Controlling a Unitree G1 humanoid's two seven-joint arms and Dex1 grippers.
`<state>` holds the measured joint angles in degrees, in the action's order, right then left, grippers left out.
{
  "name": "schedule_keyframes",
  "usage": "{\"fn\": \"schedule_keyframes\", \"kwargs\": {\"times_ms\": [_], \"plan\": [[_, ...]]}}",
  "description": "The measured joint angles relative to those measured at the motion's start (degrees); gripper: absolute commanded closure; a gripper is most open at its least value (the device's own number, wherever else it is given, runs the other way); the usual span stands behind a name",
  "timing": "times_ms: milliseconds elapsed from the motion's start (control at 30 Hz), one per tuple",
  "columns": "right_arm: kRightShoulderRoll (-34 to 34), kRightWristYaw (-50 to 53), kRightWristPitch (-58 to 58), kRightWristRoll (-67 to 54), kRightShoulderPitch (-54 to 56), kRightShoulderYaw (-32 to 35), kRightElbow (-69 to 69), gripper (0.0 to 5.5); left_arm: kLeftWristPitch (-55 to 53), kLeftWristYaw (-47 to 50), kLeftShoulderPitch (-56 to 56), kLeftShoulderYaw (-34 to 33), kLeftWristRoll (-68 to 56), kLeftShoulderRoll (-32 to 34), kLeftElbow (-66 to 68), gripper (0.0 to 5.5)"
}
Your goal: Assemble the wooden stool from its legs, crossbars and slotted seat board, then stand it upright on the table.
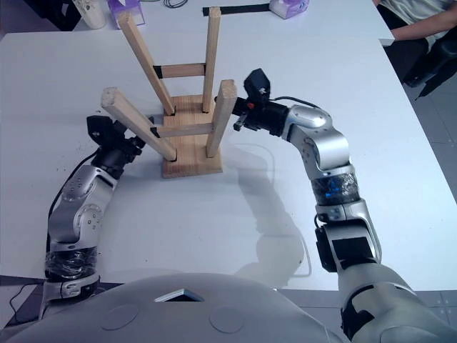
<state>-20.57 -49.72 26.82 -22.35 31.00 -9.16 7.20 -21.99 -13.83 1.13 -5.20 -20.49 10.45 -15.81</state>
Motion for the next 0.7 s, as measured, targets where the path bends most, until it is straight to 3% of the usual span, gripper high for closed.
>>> {"fn": "schedule_keyframes", "kwargs": {"times_ms": [300,533,600,700], "plan": [[-3.3,-2.3,7.0,-3.0,-4.6,1.8,-11.0,5.50,0.6,3.9,2.2,2.5,2.0,-4.7,-0.7,2.09],[-3.2,3.8,7.9,-3.6,-7.1,5.7,-12.6,5.50,0.7,5.0,4.1,2.5,2.5,-5.8,-2.4,2.09],[-2.1,7.2,6.0,-4.4,-6.8,10.4,-10.8,5.50,1.2,6.5,3.7,-3.2,0.4,-5.4,-3.3,2.09],[-1.8,11.3,8.3,-12.5,-4.6,20.5,-11.1,5.50,0.8,9.7,1.4,-18.3,-8.9,-1.5,-3.8,2.09]]}}
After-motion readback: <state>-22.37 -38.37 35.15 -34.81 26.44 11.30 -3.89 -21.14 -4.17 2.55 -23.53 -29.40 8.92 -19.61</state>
